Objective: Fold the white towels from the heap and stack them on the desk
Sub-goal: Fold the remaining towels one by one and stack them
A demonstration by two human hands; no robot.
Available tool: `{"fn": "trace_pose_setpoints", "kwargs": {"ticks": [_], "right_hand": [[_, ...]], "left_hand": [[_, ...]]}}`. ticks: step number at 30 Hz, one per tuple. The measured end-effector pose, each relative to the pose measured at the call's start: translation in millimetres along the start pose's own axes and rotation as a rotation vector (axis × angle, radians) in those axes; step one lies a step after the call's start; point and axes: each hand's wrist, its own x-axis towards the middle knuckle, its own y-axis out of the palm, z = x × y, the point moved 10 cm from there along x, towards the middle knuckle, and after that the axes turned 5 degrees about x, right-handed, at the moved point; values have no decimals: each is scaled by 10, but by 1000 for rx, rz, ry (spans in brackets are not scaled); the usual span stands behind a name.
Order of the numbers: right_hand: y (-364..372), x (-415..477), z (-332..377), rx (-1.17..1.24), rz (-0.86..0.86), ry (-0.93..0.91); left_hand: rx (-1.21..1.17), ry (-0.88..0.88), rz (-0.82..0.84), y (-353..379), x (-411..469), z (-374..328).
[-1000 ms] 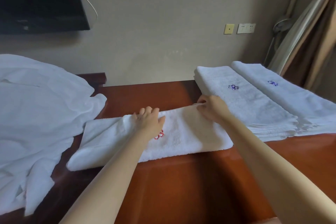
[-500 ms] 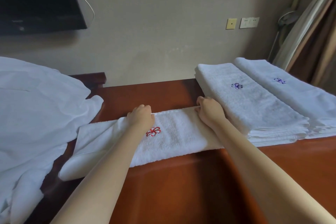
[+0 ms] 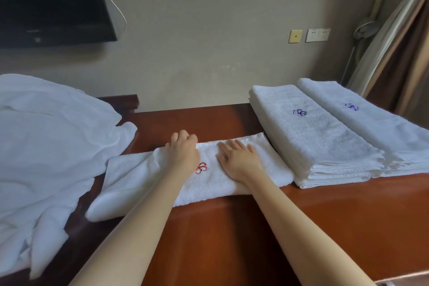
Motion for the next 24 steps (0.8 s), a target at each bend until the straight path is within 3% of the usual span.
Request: {"fn": "trace_pose_setpoints", "kwargs": {"ticks": [4,7,9,11,15,19,22,24], "right_hand": [[-88,-17,74,141,-27,0],[-222,-132,132,509,-149,57],[-253,-193,195,657,-184,103],[-270,-197,346,631,-174,82],[-235,-140,682,757,-163,58],[165,-116,819,653,68,75],[203,-121,891,288,52,-55],[208,-140,947,206,28,-99]], "left_hand": [[-216,65,-22,-168,-228,-151],[-458,66,112,-137,-426,-214],[-427,113,154,-129,-589,-255],[-371,119,201,-93,-740,-230],[-212,7,266,-30,-881,136],[-30,-86,348,27,-835,748],[59,-115,360,92,-780,1198],[-11,-177,390,180,-793,1431]]}}
